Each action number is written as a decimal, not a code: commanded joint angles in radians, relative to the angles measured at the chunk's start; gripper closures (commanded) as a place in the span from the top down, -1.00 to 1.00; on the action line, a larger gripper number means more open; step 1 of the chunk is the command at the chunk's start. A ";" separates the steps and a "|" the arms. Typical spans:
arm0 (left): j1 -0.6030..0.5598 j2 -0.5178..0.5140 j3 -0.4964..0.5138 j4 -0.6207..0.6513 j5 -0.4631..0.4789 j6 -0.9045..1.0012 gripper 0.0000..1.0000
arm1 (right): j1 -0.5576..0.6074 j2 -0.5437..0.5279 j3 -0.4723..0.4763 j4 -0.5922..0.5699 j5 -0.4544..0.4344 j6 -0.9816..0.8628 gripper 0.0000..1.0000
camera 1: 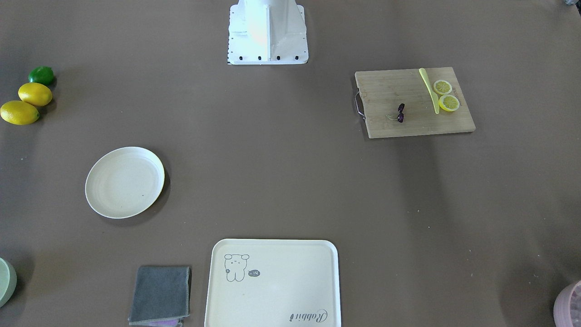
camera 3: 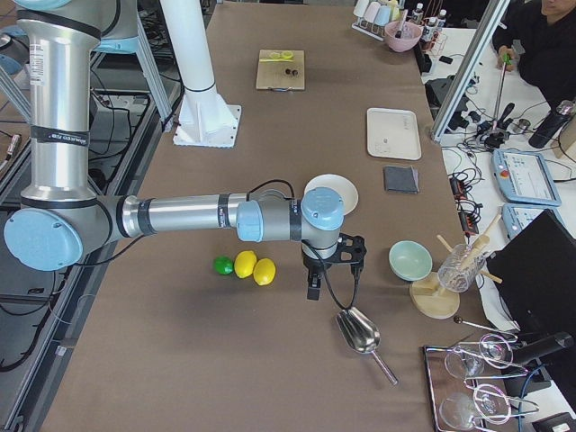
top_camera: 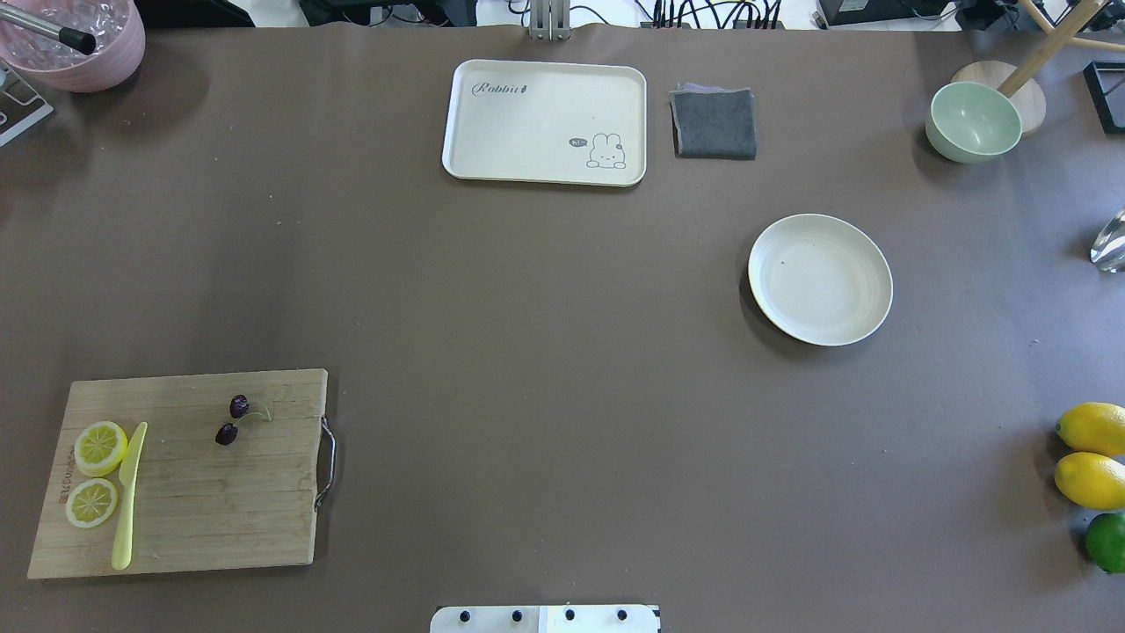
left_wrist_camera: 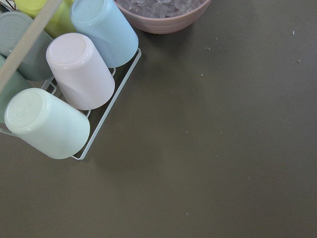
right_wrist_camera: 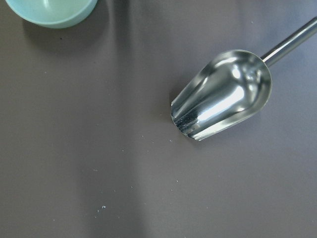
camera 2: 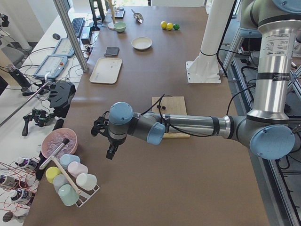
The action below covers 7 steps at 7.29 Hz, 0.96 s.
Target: Place red cherry on plate
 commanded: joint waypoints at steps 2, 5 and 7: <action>-0.002 0.004 -0.003 0.000 -0.001 0.000 0.96 | 0.003 -0.007 0.003 0.000 -0.001 0.001 1.00; 0.000 0.005 0.010 0.000 -0.003 0.002 0.96 | 0.003 0.012 -0.001 0.000 -0.004 0.001 1.00; 0.003 0.027 0.013 -0.008 -0.001 0.002 0.96 | 0.003 0.032 -0.003 0.000 -0.003 0.001 1.00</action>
